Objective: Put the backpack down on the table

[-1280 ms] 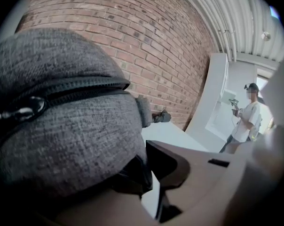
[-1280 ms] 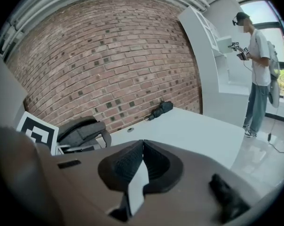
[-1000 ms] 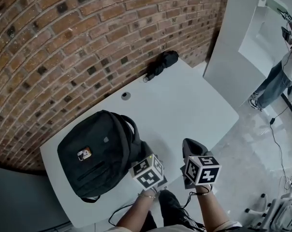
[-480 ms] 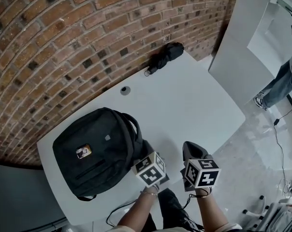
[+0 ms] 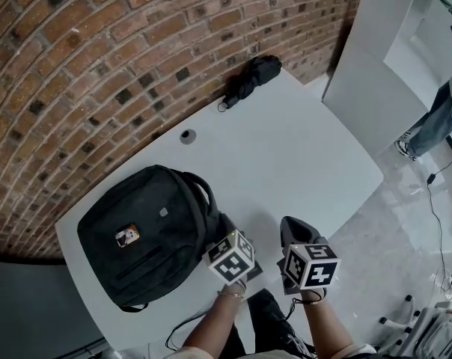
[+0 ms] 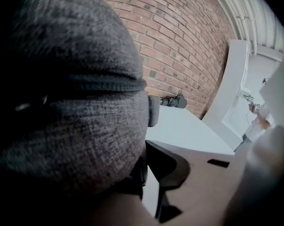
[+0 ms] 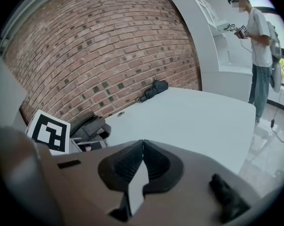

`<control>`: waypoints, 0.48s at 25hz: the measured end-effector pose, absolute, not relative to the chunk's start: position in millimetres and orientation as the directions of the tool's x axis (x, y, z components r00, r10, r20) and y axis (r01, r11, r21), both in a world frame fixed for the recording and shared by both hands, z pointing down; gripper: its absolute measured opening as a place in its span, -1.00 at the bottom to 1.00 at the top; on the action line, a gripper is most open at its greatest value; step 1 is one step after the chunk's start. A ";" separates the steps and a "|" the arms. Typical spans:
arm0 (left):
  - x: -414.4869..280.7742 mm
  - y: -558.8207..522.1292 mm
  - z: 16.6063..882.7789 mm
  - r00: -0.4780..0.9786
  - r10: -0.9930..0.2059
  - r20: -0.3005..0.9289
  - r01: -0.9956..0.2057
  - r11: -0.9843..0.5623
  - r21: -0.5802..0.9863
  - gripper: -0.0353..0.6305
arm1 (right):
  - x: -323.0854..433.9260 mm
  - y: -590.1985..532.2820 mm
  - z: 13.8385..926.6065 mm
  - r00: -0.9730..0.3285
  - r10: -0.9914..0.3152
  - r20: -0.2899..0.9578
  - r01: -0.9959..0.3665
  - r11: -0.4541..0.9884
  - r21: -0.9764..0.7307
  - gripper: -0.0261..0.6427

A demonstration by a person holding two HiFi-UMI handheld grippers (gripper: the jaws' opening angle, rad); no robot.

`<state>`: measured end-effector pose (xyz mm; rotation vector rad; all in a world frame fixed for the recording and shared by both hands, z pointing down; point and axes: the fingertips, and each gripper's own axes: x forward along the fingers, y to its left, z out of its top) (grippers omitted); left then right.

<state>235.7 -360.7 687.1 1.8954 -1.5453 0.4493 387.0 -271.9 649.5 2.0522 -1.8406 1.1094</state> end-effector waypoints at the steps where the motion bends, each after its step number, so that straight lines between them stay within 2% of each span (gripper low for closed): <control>1: 236.1 -361.1 688.7 0.249 -0.739 0.626 -0.959 -0.097 0.266 -0.77 | 386.9 -271.6 652.1 -0.042 -0.783 0.620 -0.911 -0.225 -0.345 -0.83; 8: 238.5 -360.4 695.0 0.249 -0.743 0.621 -0.952 -0.068 0.299 -0.74 | 385.4 -276.5 665.8 -0.056 -0.775 0.630 -0.909 -0.221 -0.352 -0.83; 12: 244.1 -359.5 694.2 0.292 -0.739 0.607 -0.934 -0.083 0.349 -0.46 | 380.3 -281.9 666.4 -0.071 -0.772 0.631 -0.911 -0.207 -0.356 -0.83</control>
